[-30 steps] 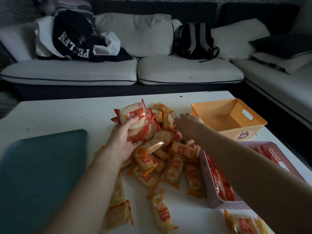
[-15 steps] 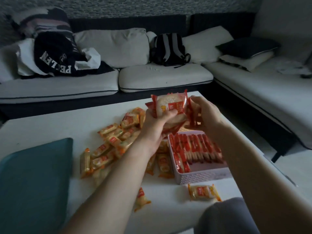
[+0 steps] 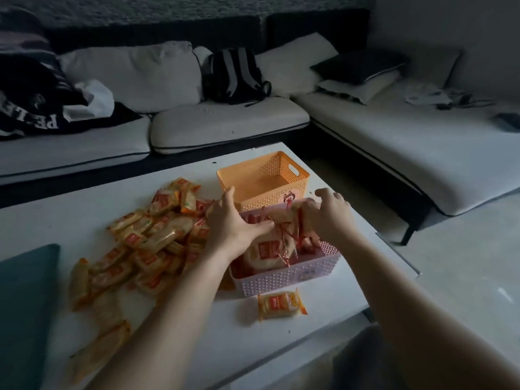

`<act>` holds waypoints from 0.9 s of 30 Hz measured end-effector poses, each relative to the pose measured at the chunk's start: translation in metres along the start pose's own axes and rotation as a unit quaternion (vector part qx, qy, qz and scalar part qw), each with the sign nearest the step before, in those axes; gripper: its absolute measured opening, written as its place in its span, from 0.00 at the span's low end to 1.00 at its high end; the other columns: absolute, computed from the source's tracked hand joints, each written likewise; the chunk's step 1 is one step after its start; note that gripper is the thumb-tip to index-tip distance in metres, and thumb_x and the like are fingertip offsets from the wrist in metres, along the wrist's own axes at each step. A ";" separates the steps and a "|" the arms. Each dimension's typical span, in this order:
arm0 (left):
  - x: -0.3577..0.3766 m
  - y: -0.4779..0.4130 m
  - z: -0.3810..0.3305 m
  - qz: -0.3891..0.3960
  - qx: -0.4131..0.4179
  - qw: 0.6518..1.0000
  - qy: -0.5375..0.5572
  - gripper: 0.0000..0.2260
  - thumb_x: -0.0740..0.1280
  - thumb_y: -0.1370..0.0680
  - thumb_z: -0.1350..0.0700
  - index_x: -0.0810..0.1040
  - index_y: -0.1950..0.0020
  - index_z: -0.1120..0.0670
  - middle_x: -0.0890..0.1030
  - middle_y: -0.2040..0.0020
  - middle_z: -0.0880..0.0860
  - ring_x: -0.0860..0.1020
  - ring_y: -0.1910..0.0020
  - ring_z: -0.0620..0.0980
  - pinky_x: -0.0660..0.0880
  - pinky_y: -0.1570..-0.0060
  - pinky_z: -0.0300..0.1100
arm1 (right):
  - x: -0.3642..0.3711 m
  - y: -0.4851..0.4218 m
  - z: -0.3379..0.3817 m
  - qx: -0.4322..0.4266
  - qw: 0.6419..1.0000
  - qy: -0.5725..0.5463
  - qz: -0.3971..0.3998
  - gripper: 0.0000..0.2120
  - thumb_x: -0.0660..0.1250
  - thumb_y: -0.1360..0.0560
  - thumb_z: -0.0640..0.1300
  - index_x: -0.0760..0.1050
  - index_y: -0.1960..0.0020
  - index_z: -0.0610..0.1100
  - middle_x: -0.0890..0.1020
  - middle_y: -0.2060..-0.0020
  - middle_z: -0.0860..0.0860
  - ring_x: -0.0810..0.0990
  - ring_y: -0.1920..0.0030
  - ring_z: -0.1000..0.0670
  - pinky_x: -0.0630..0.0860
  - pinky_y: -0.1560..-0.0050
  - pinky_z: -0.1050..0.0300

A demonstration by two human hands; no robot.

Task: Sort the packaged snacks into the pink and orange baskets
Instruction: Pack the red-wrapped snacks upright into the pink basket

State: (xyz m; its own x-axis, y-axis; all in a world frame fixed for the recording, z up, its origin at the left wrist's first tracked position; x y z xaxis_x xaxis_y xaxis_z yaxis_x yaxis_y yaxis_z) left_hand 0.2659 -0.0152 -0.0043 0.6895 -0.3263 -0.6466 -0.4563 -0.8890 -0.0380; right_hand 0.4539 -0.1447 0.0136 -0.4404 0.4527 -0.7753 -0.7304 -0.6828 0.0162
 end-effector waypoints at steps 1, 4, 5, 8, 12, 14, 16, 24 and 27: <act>0.002 0.004 -0.002 0.018 0.023 0.999 -0.019 0.52 0.79 0.38 0.33 0.59 0.20 0.47 0.67 0.25 0.52 0.64 0.25 0.55 0.68 0.29 0.57 | 0.001 -0.001 -0.001 -0.007 1.000 0.021 0.000 0.24 0.58 0.18 0.54 0.68 0.26 0.44 0.70 0.28 0.41 0.67 0.30 0.40 0.68 0.34 0.43; 0.018 0.019 -0.006 0.073 0.090 0.989 -0.086 0.43 0.79 0.35 0.36 0.68 0.23 0.46 0.67 0.26 0.51 0.64 0.27 0.53 0.65 0.27 0.55 | -0.002 -0.002 0.006 -0.036 0.998 0.048 -0.026 0.22 0.60 0.18 0.54 0.71 0.28 0.46 0.71 0.28 0.42 0.66 0.28 0.39 0.66 0.32 0.41; 0.020 0.022 -0.006 0.080 0.097 0.987 -0.101 0.42 0.79 0.35 0.36 0.69 0.24 0.44 0.67 0.26 0.50 0.64 0.27 0.52 0.65 0.27 0.55 | -0.006 -0.001 0.011 -0.051 0.997 0.048 -0.044 0.21 0.61 0.19 0.53 0.72 0.28 0.46 0.71 0.28 0.43 0.66 0.29 0.40 0.67 0.32 0.42; 0.019 0.023 -0.001 0.070 0.100 0.985 -0.121 0.38 0.80 0.35 0.37 0.73 0.28 0.43 0.71 0.29 0.48 0.69 0.30 0.50 0.70 0.30 0.52 | -0.010 0.001 0.027 -0.103 0.991 0.018 -0.083 0.17 0.64 0.19 0.50 0.76 0.33 0.46 0.75 0.33 0.45 0.71 0.32 0.43 0.71 0.36 0.46; 0.011 0.026 -0.001 0.074 0.072 0.989 -0.108 0.27 0.80 0.33 0.40 0.78 0.39 0.45 0.79 0.40 0.46 0.79 0.43 0.47 0.80 0.48 0.45 | 0.003 0.006 0.045 -0.196 0.978 0.006 -0.070 0.08 0.66 0.20 0.44 0.82 0.44 0.45 0.82 0.45 0.48 0.79 0.48 0.50 0.79 0.48 0.54; 0.000 0.027 -0.003 0.061 0.056 0.994 -0.066 0.23 0.80 0.33 0.41 0.77 0.44 0.45 0.81 0.47 0.43 0.79 0.49 0.44 0.76 0.54 0.41 | 0.006 0.009 0.051 -0.222 0.973 -0.004 -0.063 0.08 0.65 0.20 0.42 0.82 0.46 0.44 0.84 0.48 0.49 0.81 0.52 0.51 0.81 0.52 0.56; -0.021 0.027 -0.004 0.011 0.035 0.999 0.005 0.23 0.81 0.34 0.42 0.76 0.47 0.47 0.81 0.51 0.43 0.79 0.53 0.43 0.76 0.57 0.40 | 0.001 0.013 0.057 -0.241 0.967 -0.029 -0.078 0.08 0.64 0.19 0.42 0.83 0.47 0.43 0.84 0.51 0.51 0.81 0.54 0.52 0.81 0.52 0.55; -0.029 0.033 -0.011 0.004 -0.015 0.990 0.138 0.18 0.79 0.31 0.42 0.79 0.49 0.50 0.85 0.54 0.47 0.84 0.55 0.47 0.78 0.58 0.41 | 0.030 0.034 0.079 -0.208 0.959 -0.116 0.151 0.25 0.55 0.17 0.60 0.69 0.26 0.48 0.76 0.31 0.49 0.74 0.42 0.56 0.72 0.43 0.58; -0.017 0.035 -0.016 0.074 0.007 0.987 0.141 0.14 0.80 0.29 0.49 0.80 0.48 0.48 0.85 0.53 0.45 0.83 0.52 0.44 0.79 0.51 0.40 | 0.032 0.028 0.071 -0.147 0.959 -0.174 0.167 0.23 0.60 0.20 0.62 0.72 0.32 0.49 0.82 0.43 0.50 0.82 0.54 0.56 0.79 0.57 0.61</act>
State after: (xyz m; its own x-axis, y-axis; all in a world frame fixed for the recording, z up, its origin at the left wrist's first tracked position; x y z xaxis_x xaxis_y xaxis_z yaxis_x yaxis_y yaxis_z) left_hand 0.2474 -0.0464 0.0179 0.7423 -0.5308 -0.4089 -0.5706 -0.8207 0.0296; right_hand 0.3818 -0.1088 0.0336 -0.8093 0.3103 -0.4988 -0.3620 -0.9321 0.0075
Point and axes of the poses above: each hand's wrist, its own y-axis away from the middle knuckle, its own x-axis out of the palm, z = x × y, the point moved 7 cm from there along -y, towards the middle knuckle
